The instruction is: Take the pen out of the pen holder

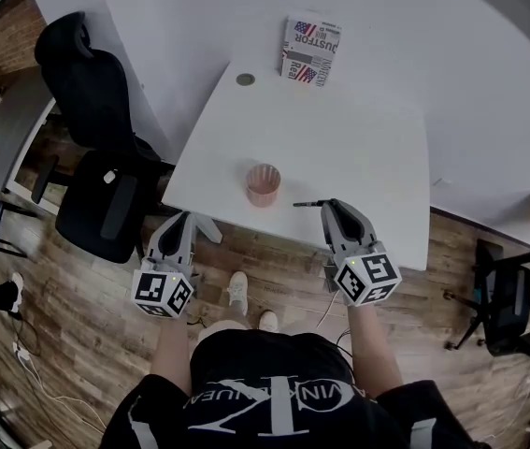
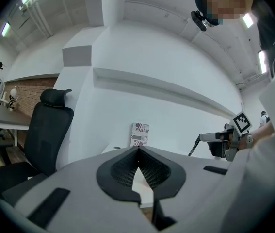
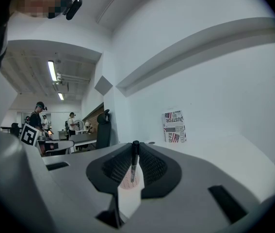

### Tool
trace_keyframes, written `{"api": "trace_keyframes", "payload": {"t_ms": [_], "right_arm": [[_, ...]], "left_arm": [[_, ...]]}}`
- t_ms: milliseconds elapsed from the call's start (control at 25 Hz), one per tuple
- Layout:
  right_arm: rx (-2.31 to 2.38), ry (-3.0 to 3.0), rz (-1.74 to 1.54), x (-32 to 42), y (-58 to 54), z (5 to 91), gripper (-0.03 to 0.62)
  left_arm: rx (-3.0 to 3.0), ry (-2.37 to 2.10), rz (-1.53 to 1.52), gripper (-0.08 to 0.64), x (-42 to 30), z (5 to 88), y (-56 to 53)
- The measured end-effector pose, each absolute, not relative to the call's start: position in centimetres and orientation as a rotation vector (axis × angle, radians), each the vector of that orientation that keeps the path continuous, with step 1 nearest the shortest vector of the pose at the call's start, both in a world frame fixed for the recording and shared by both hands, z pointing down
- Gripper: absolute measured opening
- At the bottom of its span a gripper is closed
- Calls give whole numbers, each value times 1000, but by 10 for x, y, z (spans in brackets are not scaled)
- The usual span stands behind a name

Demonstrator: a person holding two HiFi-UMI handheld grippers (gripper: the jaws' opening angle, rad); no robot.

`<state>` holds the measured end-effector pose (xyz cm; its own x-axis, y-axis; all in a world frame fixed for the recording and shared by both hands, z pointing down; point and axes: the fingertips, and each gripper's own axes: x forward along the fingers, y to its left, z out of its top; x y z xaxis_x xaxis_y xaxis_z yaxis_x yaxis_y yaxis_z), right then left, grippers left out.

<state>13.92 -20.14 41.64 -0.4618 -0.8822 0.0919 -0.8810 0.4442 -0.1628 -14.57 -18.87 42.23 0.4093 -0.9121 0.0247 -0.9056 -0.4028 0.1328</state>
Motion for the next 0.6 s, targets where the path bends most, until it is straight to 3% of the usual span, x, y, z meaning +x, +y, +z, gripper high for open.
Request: {"api": "trace_keyframes", "payload": {"t_ms": [600], "right_arm": [[-1633, 2678, -281, 137, -194, 418, 57]], "left_arm": [[2509, -1672, -84, 14, -157, 423, -177]]}}
